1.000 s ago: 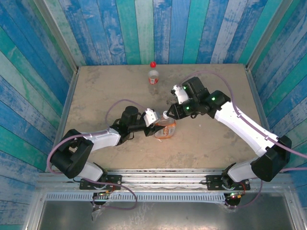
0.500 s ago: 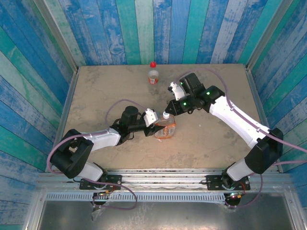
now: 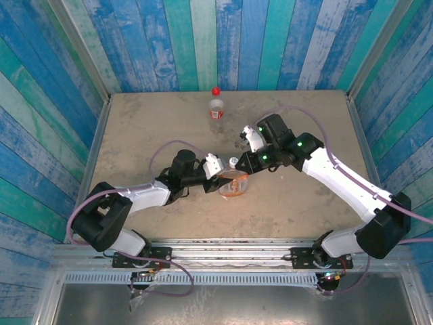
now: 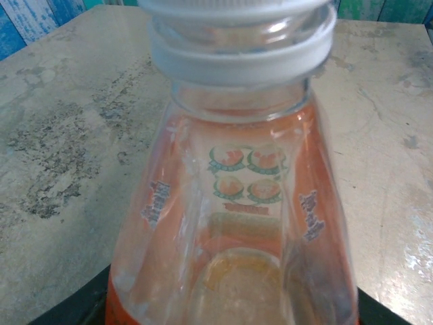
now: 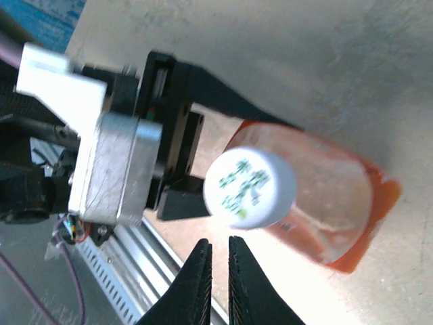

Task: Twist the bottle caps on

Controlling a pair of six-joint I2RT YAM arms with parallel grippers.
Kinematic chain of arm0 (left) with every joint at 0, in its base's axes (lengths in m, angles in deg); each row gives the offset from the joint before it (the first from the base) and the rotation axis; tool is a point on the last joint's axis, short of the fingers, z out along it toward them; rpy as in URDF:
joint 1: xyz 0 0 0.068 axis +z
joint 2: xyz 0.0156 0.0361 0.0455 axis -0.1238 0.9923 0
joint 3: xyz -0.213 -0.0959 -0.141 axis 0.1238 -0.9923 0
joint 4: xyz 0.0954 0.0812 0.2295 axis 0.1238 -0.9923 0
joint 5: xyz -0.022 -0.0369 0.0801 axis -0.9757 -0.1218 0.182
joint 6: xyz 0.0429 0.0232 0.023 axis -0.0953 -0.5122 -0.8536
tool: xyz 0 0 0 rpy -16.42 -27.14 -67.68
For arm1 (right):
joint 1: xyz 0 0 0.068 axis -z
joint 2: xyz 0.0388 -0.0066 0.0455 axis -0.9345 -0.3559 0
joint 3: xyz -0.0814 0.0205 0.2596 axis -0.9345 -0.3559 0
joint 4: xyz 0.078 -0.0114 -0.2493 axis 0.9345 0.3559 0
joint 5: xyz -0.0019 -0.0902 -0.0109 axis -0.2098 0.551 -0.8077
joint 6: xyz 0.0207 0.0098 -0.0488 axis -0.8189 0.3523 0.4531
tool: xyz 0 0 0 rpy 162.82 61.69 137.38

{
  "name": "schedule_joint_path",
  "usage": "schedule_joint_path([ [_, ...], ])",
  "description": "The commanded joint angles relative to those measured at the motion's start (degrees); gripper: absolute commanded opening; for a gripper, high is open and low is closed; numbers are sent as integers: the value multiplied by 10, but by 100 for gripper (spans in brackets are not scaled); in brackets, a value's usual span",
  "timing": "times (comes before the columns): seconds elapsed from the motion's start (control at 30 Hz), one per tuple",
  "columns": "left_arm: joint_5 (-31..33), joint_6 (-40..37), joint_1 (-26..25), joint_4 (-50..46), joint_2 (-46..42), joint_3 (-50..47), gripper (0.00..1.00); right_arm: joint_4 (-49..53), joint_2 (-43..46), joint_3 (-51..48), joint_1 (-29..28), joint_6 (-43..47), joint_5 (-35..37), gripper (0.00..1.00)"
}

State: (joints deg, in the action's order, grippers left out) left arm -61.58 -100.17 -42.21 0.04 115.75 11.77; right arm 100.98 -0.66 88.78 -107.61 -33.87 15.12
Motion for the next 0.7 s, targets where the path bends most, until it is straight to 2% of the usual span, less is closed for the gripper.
schedule_joint_path([
  [0.0,12,4,2,-17,21,7,54,21,13,6,-4,3,-10,14],
  [0.1,10,4,2,-12,17,2,54,32,12,28,-1,25,16,20],
  [0.17,8,3,2,-8,14,1,54,33,9,40,6,34,35,28],
  [0.27,7,2,2,-8,14,-1,54,31,-7,61,22,45,38,34],
  [0.37,8,3,2,-8,12,-3,54,31,-40,86,31,60,22,34],
  [0.67,12,2,2,-13,6,-4,54,43,-97,108,33,98,-63,23],
])
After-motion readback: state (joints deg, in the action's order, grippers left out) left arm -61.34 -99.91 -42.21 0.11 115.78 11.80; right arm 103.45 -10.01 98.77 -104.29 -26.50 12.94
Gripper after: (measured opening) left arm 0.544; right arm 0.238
